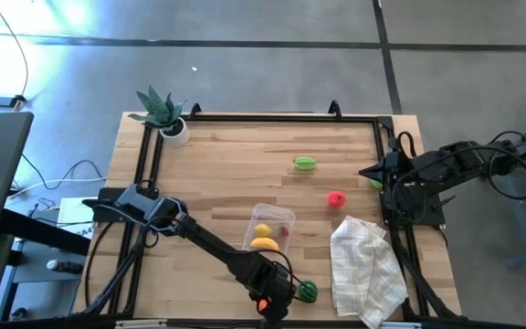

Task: Pick and placing Produce into tupperware
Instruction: Put the pumpkin into the transparent bin

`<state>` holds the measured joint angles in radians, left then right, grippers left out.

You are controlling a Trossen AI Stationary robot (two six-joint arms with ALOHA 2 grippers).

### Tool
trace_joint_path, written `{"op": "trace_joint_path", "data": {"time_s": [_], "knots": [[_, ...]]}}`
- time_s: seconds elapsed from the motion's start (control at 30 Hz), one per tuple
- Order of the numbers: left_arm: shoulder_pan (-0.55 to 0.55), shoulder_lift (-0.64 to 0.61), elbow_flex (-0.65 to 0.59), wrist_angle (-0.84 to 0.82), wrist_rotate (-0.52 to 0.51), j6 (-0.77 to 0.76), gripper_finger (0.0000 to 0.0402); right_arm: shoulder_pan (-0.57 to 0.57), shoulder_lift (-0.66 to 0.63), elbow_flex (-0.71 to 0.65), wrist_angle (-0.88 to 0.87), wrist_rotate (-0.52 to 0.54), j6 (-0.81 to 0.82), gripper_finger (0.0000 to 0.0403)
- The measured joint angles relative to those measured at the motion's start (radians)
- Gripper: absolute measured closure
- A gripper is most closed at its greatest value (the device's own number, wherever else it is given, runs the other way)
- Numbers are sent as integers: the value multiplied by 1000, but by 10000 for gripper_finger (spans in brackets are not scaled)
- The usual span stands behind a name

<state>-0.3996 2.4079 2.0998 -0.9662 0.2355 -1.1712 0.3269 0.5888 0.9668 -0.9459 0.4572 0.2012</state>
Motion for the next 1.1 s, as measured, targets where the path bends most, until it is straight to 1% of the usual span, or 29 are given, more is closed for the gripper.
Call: {"op": "trace_joint_path", "data": {"time_s": [0.17, 0.2, 0.27, 0.33, 0.47, 0.63, 0.83, 0.9, 1.03, 1.1], "knots": [[3, 25, -7, 8, -6, -15, 85, 0, 0, 0, 0, 0, 0, 403], [5, 29, -10, 0, 6, -22, 85, 0, 0, 0, 0, 0, 0, 403], [9, 24, -7, 33, 61, -27, 85, 0, 0, 0, 0, 0, 0, 403], [10, 13, -3, 48, 80, -29, 85, 0, 0, 0, 0, 0, 0, 403], [6, 21, -5, 43, 41, -42, 85, 0, 0, 0, 0, 0, 0, 403], [8, 18, -5, 50, 22, -45, 85, 0, 0, 0, 0, 0, 0, 403], [8, 18, -5, 58, -46, -49, 85, 0, 0, 0, 0, 0, 0, 403], [8, 21, -4, 61, -51, -49, 85, 0, 0, 0, 0, 0, 0, 403], [7, 42, -4, 114, -40, -46, 85, 0, 0, 0, 0, 0, 0, 403], [7, 63, -1, 203, -31, -41, 85, 0, 0, 0, 0, 0, 0, 403]]}}
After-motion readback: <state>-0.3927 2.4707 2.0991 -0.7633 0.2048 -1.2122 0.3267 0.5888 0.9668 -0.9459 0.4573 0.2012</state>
